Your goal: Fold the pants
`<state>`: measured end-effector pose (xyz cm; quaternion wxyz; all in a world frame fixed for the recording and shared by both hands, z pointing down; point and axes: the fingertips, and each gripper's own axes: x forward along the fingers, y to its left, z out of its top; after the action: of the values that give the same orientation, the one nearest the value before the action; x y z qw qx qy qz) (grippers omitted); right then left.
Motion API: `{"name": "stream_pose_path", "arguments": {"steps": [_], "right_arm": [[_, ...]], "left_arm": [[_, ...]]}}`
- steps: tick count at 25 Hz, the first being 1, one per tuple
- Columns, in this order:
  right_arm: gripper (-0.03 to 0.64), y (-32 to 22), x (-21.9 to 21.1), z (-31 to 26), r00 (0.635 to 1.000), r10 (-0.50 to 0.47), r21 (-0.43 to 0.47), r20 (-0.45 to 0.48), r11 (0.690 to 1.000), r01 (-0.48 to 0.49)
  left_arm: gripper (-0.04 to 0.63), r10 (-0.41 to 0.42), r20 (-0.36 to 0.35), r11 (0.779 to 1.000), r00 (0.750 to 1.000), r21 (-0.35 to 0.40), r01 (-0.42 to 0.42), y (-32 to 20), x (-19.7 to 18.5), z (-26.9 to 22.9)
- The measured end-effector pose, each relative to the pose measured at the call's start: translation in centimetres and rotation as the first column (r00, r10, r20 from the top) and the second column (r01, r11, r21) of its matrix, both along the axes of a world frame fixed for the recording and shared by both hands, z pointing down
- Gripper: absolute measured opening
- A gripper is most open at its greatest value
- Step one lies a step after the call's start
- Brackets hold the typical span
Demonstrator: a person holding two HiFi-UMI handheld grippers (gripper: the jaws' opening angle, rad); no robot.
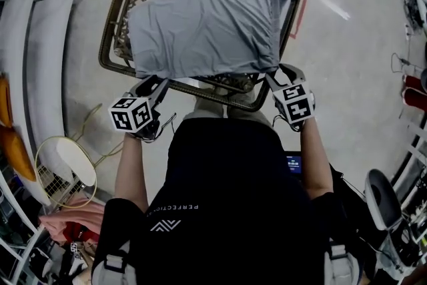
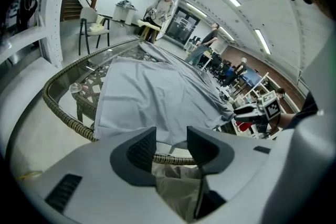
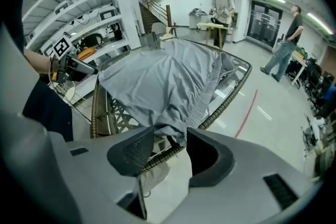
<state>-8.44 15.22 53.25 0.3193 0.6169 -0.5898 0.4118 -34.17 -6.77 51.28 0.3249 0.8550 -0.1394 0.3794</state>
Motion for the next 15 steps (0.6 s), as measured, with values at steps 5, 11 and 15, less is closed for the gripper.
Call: {"name": "stream_pose_path", "arguments": {"steps": [5,11,15], "right_arm": [[0.181,0.8,0.2,0.6,0.988,-0.144,-0.061,-0.048,0.988,0.141],[0.181,0.5,0.8,1.6,0.947,-0.296,-0.106,-0.126,0.953,0.283],[0.181,-0.3,0.7,2.0,0.925,-0.365,-0.120,-0.105,0.928,0.353]], "left_arm": [[0.187,-0.044,-0.001,0.999,0.999,-0.015,0.044,0.5,0.0,0.3],[0.187,-0.086,-0.012,0.996,0.996,-0.032,0.086,1.5,0.7,0.6],[0.187,-0.110,-0.010,0.993,0.994,-0.036,0.109,2.0,1.2,0.4]]}}
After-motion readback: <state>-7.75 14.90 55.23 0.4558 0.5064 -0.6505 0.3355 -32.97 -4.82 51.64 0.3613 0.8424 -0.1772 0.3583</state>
